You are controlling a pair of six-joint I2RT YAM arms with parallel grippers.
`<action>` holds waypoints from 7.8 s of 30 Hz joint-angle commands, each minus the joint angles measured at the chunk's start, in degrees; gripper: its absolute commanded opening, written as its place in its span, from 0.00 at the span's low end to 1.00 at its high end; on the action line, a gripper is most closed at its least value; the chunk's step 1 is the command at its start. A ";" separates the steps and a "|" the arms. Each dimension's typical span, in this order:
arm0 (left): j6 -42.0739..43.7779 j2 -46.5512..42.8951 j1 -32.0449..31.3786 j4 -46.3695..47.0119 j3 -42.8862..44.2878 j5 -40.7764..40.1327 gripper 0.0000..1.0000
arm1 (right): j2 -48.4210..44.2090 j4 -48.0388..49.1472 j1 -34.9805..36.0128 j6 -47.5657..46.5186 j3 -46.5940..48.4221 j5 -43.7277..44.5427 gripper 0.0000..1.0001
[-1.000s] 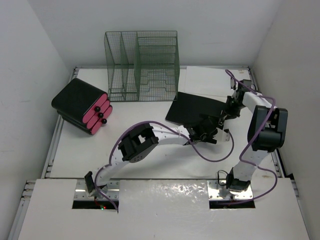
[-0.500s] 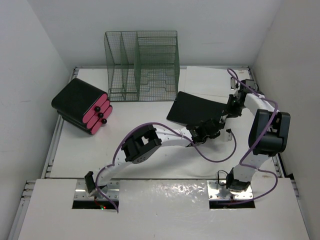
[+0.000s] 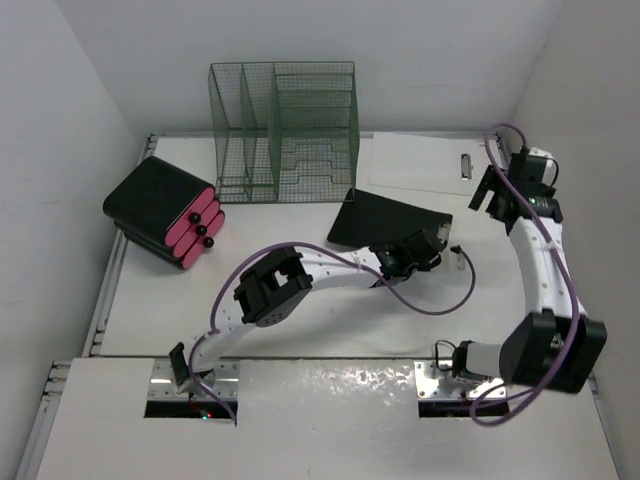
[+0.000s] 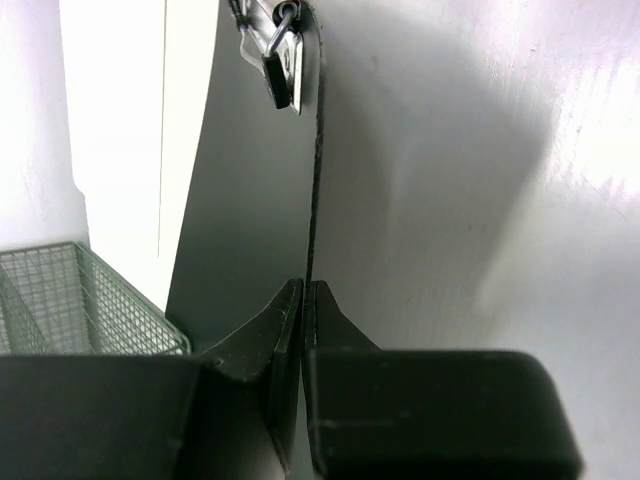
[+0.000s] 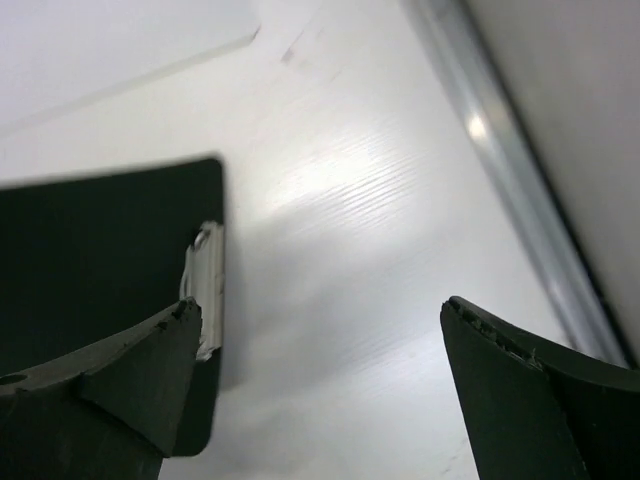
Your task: Organize the desk
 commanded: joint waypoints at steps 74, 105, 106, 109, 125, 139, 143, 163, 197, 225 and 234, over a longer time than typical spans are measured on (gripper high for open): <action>-28.30 -34.59 29.85 -15.88 44.92 7.95 0.00 | -15.88 12.67 -3.08 3.41 -14.17 -1.39 0.99; -42.18 -25.66 62.29 4.23 24.61 22.00 0.00 | -12.89 14.08 -3.08 2.88 -15.76 -1.57 0.99; -42.79 -24.59 62.29 5.38 24.69 22.96 0.00 | -12.81 14.34 -3.08 2.80 -15.84 -1.22 0.99; -47.44 -18.63 62.20 10.72 26.27 25.51 0.00 | -12.89 14.34 -3.08 2.62 -15.23 -0.25 0.99; -44.91 -10.78 62.29 25.42 20.66 18.40 0.00 | -13.33 14.52 -3.08 3.76 -13.30 -0.07 0.98; -40.51 -15.35 62.38 35.10 -0.53 23.93 0.34 | -14.30 14.87 -2.99 1.92 -14.17 -1.56 0.98; -41.04 -15.44 62.38 34.31 -1.85 25.34 0.35 | -14.74 14.61 -3.08 1.21 -14.26 -1.56 0.98; -44.03 -22.03 62.55 13.49 3.95 17.51 0.84 | 3.69 14.17 -3.08 1.47 -4.09 -14.82 0.99; -38.40 -31.70 62.55 -12.27 8.08 23.67 0.93 | 73.24 -0.07 -3.17 -3.71 63.52 -12.55 0.39; -35.94 -39.17 60.88 -13.86 -0.62 33.07 0.94 | 39.56 10.13 -2.90 -3.62 7.61 -15.45 0.43; -35.94 -40.23 60.71 -13.15 -2.03 32.64 0.94 | 49.33 3.62 -1.76 -6.60 17.55 -11.24 0.43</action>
